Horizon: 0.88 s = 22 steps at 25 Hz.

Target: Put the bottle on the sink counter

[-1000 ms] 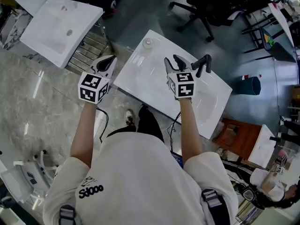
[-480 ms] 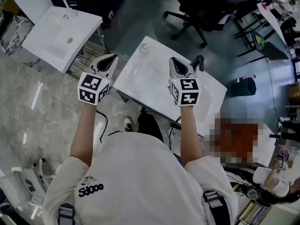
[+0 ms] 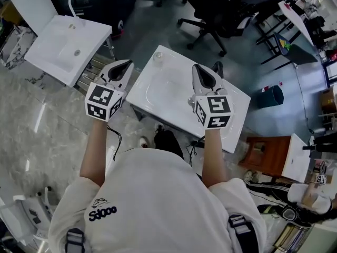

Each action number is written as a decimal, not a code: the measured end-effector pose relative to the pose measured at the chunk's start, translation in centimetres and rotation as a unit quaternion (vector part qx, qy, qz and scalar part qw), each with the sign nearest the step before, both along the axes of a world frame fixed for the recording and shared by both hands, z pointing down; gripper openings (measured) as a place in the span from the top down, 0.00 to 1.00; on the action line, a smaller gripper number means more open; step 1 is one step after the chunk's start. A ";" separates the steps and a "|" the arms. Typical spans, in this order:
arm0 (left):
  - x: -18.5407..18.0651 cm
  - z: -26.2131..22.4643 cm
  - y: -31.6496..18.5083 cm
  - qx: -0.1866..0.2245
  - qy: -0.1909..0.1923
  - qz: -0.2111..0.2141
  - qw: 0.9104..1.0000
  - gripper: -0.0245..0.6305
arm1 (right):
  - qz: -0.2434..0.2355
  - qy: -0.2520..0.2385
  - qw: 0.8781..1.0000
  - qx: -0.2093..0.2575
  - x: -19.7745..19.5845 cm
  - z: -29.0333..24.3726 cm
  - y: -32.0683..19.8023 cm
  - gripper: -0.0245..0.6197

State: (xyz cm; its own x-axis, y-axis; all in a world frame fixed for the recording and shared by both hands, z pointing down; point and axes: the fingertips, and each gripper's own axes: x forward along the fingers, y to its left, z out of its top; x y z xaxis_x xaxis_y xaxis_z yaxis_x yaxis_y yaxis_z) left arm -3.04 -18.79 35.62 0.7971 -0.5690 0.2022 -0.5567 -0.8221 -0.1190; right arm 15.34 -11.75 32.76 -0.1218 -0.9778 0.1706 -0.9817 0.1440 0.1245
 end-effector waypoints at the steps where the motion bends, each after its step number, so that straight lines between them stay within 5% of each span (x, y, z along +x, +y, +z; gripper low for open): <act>1: 0.0 -0.5 0.2 0.004 0.002 0.001 1.000 0.95 | -0.002 0.003 1.000 0.006 -0.3 -0.6 0.4 0.95; 22: 0.4 -4.9 3.9 0.048 0.012 0.037 0.998 0.95 | -0.032 0.032 0.998 0.042 -3.2 -3.5 3.2 0.95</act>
State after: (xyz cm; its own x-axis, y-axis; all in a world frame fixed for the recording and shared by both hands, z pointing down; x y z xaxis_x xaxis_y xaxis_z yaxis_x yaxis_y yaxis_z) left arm -2.62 -14.90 30.73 0.8419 -0.5239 0.1289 -0.4983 -0.8467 -0.1867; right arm 12.14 -8.57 29.23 -0.1760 -0.9794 0.0985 -0.9604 0.1928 0.2013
